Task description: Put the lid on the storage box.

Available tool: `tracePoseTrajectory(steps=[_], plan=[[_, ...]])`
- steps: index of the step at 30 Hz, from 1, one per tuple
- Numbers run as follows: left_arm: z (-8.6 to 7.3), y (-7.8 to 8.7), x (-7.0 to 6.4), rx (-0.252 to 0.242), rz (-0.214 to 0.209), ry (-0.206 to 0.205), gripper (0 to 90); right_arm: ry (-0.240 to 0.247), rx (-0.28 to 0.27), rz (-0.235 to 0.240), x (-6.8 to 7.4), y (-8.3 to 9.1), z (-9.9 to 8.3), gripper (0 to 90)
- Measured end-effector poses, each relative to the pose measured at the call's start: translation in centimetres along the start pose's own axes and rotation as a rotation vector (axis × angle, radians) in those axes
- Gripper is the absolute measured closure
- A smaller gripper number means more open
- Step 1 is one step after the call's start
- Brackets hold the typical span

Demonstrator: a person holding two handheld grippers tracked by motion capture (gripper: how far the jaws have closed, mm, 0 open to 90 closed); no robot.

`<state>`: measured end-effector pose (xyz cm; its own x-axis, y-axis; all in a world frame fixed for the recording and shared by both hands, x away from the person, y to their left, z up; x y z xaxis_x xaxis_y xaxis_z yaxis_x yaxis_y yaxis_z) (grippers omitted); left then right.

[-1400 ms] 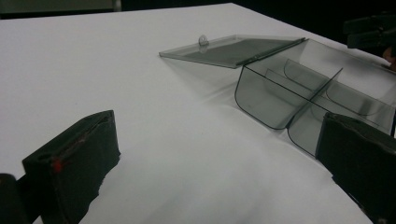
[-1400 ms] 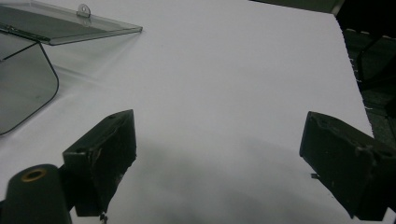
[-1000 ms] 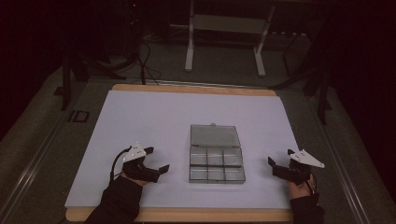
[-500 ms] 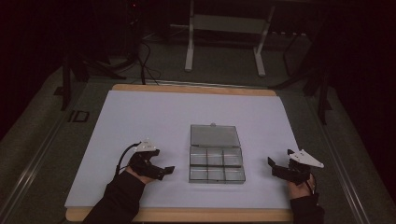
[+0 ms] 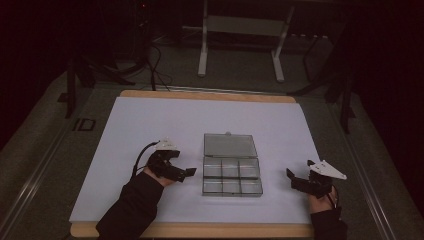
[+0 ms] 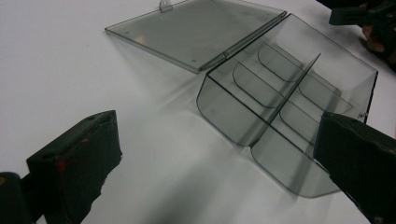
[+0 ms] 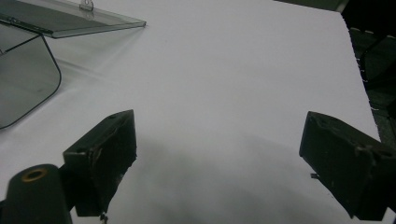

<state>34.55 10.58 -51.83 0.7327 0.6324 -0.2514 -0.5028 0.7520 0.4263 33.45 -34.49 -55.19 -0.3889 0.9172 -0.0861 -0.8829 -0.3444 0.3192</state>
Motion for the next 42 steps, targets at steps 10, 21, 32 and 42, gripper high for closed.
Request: tracePoseTrajectory(steps=[10,21,32,42], plan=[[2.0,-1.2,0.3,0.026,0.035,-0.015,2.1,0.000,-0.003,-0.002,0.0,0.0,0.0,10.7],[4.1,-3.8,-0.2,0.046,0.036,-0.033,2.1,0.000,-0.007,0.003,0.0,0.1,0.0,10.7],[4.8,-7.2,-0.1,0.059,0.059,0.003,2.2,-0.006,-0.011,0.003,0.0,0.1,0.0,10.7],[4.3,-8.6,0.7,0.063,0.042,0.069,8.7,0.004,-0.008,0.002,0.0,0.1,0.0,10.8]])
Point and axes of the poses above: each handheld gripper's, and its own axes: y roughly backward along the jaws, z roughly out of its top, x roughly to its left, the point moved 4 cm from there along -y, roughly forward along the jaws, and after that the axes turned 11 degrees about -x, right-handed, at the moved point
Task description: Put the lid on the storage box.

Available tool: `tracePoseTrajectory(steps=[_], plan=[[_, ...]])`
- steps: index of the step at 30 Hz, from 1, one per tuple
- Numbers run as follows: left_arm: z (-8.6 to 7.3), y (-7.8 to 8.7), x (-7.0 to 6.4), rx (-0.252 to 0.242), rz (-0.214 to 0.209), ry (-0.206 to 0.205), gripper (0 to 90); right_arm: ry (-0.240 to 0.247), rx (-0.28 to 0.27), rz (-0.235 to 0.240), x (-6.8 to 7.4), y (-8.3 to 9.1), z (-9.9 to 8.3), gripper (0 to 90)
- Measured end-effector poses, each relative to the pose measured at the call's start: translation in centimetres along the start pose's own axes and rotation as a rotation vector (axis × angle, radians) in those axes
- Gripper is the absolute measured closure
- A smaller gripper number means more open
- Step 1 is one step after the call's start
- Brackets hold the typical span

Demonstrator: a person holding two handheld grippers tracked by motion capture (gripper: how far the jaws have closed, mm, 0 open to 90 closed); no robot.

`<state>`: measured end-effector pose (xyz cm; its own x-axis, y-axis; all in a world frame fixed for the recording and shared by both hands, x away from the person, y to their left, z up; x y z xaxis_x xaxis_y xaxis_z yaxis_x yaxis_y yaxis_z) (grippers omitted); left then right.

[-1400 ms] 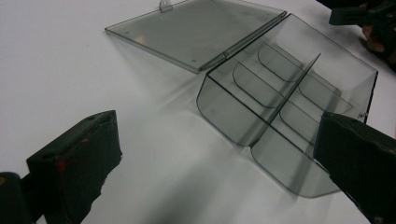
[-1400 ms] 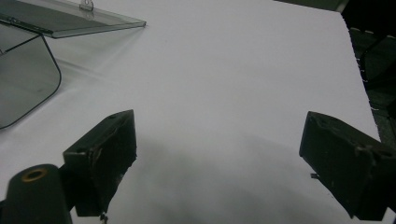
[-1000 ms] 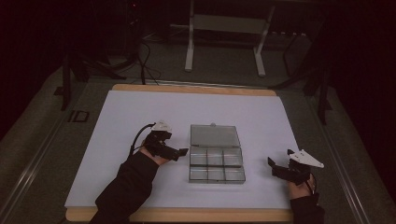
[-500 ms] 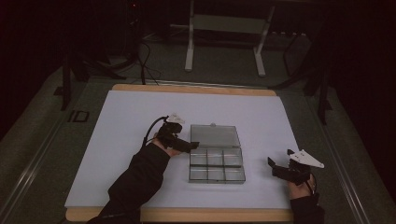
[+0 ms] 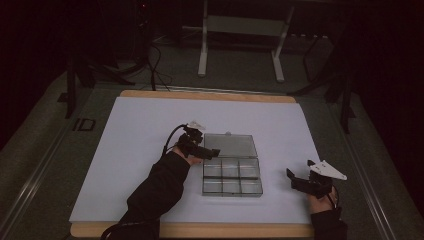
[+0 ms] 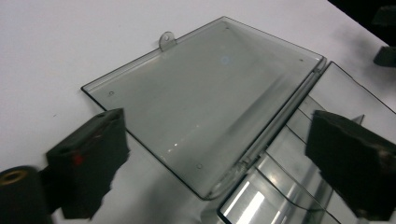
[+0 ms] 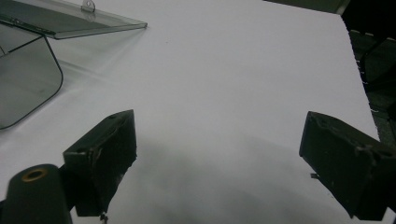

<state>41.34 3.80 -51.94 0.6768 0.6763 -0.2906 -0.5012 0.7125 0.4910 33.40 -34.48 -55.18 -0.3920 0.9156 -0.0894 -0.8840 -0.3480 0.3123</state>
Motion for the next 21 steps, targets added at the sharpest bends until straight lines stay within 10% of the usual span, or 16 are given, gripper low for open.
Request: tracePoseTrajectory(steps=[21], plan=[[-1.9,-1.9,2.0,0.015,-0.004,0.158,26.1,0.017,0.007,-0.005,0.2,-0.1,0.0,10.9]])
Point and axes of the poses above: each handheld gripper's, and its own axes: y roughly backward along the jaws, z roughly out of its top, x roughly to its left, the point moved 4 cm from there along -y, roughly forward along the jaws, and after that the axes turned 11 degrees about -x, right-handed, at the moved point
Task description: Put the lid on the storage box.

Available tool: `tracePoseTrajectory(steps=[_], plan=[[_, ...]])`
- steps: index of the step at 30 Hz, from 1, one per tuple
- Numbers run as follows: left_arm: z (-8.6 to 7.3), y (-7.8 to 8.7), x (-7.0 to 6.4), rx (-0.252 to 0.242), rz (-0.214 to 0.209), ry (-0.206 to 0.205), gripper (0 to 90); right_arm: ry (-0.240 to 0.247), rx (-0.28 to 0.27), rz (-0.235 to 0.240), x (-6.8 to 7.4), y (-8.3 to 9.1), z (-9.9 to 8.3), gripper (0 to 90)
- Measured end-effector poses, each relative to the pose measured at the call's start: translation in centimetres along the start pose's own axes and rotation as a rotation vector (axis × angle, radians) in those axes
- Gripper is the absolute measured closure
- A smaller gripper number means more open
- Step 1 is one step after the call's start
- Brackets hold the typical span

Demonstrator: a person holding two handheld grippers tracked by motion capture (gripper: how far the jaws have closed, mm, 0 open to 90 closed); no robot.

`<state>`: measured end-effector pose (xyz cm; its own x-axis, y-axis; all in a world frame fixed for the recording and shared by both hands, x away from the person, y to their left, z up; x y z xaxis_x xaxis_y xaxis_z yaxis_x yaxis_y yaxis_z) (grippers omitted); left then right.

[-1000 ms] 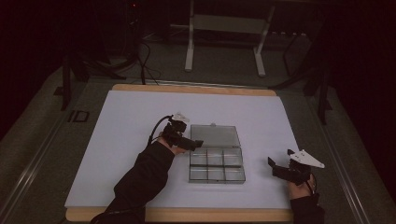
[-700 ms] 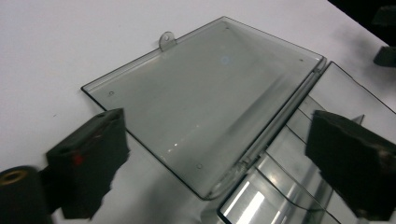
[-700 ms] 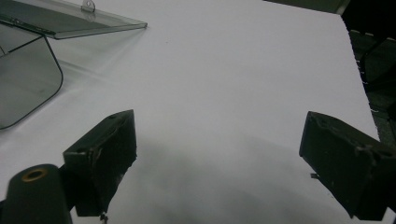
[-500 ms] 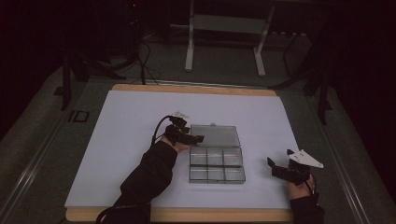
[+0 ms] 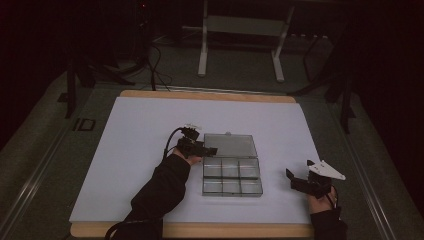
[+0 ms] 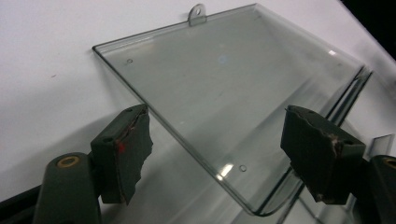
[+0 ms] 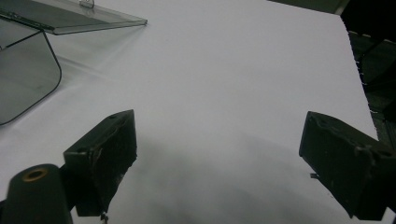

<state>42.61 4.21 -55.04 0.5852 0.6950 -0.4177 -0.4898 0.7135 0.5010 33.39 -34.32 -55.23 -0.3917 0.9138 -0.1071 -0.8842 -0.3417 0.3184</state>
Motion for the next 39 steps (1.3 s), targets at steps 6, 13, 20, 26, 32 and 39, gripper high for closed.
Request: tracePoseTrajectory(steps=[6,13,20,26,32,39], plan=[[-0.2,0.0,0.5,0.021,-0.064,0.091,28.7,-0.001,0.005,-0.001,0.0,0.0,0.0,11.0],[0.0,0.3,0.2,0.001,-0.105,0.065,43.0,0.000,0.007,-0.004,0.0,0.0,0.0,11.0],[0.4,0.9,-0.4,-0.032,-0.148,-0.006,57.6,0.031,0.036,-0.008,0.3,-0.3,0.0,11.0],[0.4,1.5,-0.4,-0.044,-0.172,-0.046,66.6,0.013,0.041,0.005,0.2,-0.5,0.2,10.9],[0.2,2.1,-0.6,-0.088,-0.180,-0.089,72.2,0.001,0.033,0.005,0.8,-0.8,1.6,11.0],[0.1,2.3,-0.6,-0.112,-0.188,-0.111,74.3,0.000,-0.006,0.079,2.4,-1.5,3.9,12.8]])
Point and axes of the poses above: each handheld gripper's, and its own axes: y roughly backward along the jaws, z roughly out of its top, x roughly to its left, the point moved 4 cm from there along -y, roughly forward along the jaws, and after that the axes turned 11 degrees about -x, right-handed, at the moved point
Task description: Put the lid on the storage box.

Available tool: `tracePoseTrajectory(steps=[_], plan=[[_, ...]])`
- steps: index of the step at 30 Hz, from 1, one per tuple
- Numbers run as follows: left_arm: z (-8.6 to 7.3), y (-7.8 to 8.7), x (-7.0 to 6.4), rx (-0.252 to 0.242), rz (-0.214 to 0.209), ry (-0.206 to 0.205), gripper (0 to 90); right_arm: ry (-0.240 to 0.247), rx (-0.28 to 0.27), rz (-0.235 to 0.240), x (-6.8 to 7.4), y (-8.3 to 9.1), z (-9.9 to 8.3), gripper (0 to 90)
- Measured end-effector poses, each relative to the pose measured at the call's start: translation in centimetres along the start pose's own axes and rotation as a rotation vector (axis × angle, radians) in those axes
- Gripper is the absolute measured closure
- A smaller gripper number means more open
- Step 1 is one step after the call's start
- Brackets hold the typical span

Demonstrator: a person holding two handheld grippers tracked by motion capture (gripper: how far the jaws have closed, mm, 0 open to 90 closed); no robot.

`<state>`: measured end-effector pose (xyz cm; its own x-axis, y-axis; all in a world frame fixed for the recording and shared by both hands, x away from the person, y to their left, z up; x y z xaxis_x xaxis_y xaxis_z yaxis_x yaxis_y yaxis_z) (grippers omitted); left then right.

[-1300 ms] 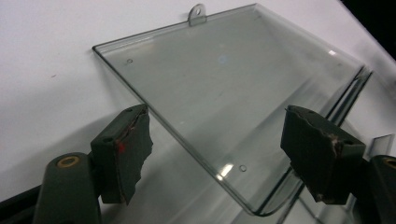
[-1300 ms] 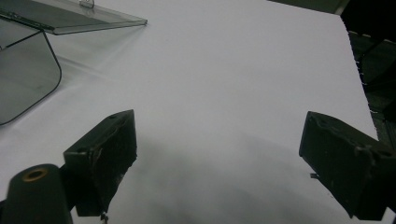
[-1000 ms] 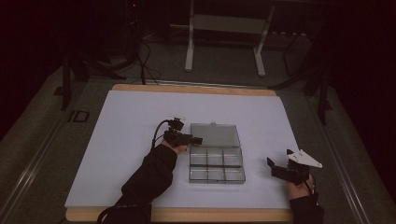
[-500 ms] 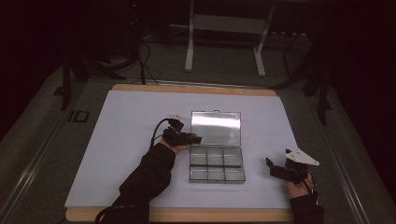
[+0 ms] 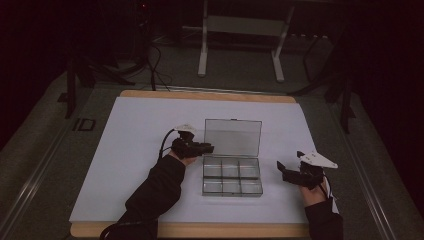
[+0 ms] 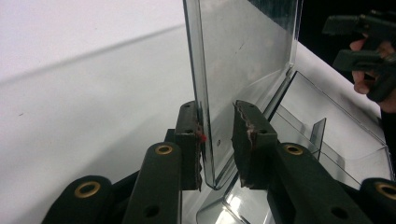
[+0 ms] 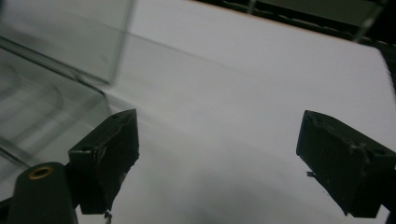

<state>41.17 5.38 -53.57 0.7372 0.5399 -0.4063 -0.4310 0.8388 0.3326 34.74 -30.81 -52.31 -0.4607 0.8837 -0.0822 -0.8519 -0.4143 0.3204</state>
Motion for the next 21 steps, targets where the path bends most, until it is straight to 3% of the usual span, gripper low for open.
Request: tracePoseTrajectory(steps=[6,12,17,21], plan=[[-0.1,0.2,-0.1,-0.006,-0.006,-0.026,75.1,-0.033,-0.022,0.087,1.7,-1.8,2.5,12.7],[-0.1,0.2,-0.1,-0.009,-0.006,-0.040,75.3,-0.001,-0.005,0.143,3.8,-4.0,3.6,16.9],[-0.1,0.2,-0.1,-0.011,-0.005,-0.043,75.2,-0.011,0.000,0.189,4.7,-5.5,4.0,40.2],[0.1,0.2,0.0,-0.011,-0.007,-0.043,75.0,-0.031,0.001,0.203,4.7,-6.4,4.2,52.5]])
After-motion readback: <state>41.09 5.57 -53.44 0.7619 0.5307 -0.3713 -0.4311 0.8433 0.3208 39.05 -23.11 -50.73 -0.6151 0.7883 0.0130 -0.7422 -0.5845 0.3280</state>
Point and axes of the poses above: each handheld gripper's, and its own axes: y roughly backward along the jaws, z roughly out of its top, x roughly to its left, the point moved 4 cm from there along -y, roughly forward along the jaws, and after that the axes turned 11 degrees about -x, right-handed, at the moved point
